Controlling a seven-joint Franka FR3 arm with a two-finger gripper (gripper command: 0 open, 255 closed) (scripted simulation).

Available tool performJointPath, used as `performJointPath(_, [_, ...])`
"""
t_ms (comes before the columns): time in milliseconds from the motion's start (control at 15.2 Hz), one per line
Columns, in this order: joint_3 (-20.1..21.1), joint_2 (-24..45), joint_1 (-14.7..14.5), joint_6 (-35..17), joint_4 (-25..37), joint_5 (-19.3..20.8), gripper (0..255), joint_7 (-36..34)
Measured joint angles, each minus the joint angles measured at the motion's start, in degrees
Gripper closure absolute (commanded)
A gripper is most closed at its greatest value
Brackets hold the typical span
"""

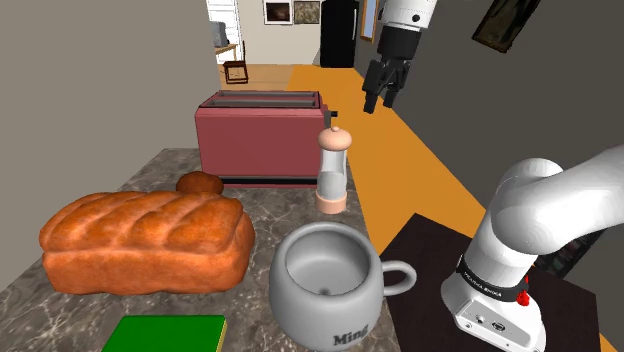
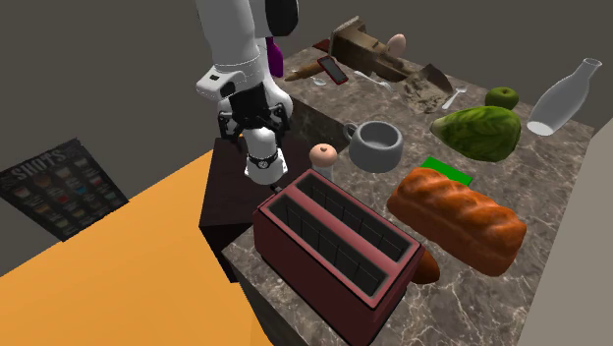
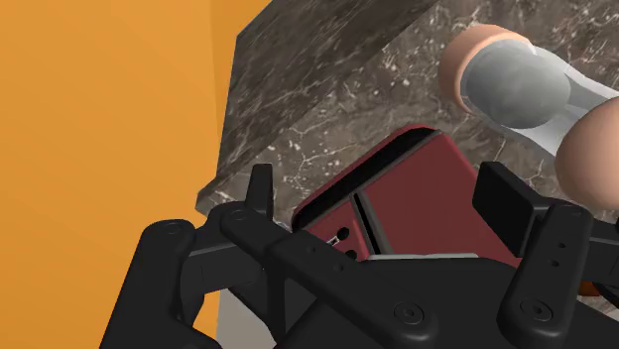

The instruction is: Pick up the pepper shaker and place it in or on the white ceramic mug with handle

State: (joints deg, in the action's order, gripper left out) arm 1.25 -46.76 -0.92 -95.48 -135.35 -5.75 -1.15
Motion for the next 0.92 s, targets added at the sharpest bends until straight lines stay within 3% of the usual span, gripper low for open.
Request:
performJointPath(132, [0.6,0.1,-0.1,0.4,0.2,-0.4,0,-0.8])
performJointPath(924, [13.8,8.7,-2.5,4.1,8.6,-9.9,0,-20.2])
